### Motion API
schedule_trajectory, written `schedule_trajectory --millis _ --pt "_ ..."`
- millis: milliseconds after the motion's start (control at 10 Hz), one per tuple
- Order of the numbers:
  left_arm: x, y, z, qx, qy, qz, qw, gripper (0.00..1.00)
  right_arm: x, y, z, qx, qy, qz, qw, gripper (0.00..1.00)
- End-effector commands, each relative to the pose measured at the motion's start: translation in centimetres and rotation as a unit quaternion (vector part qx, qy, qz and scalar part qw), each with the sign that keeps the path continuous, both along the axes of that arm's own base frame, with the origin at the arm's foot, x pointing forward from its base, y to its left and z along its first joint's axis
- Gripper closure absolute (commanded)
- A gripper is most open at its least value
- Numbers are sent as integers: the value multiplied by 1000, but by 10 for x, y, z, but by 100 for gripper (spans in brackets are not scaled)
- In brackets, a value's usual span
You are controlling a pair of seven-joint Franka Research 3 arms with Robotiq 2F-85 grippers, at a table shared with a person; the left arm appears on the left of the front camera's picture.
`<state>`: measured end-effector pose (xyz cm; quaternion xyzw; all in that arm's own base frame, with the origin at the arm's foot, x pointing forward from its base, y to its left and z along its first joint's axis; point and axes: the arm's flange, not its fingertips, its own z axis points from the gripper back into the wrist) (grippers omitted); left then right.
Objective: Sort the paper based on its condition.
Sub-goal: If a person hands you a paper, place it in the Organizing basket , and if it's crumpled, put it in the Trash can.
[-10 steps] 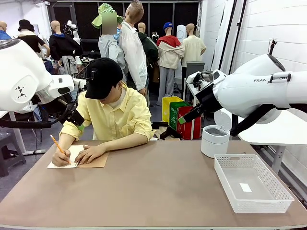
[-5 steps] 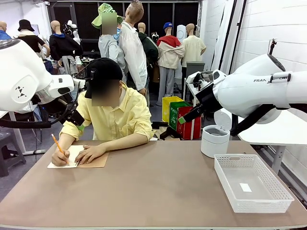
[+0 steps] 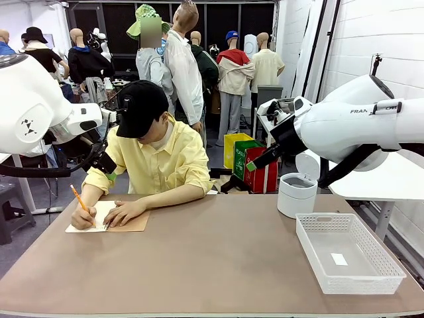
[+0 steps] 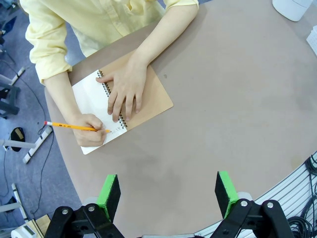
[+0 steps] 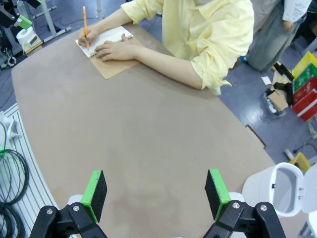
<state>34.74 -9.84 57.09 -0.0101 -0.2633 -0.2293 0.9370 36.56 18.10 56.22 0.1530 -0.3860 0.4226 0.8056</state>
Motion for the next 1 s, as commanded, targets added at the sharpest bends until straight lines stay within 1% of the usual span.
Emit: schedule_trajectory --millis 0,900 --pt "0 1 1 3 -2 0 1000 0 -2 -1 -2 2 3 1 1000 0" --pt "0 1 1 3 -2 0 1000 0 -2 -1 -2 2 3 1 1000 0"
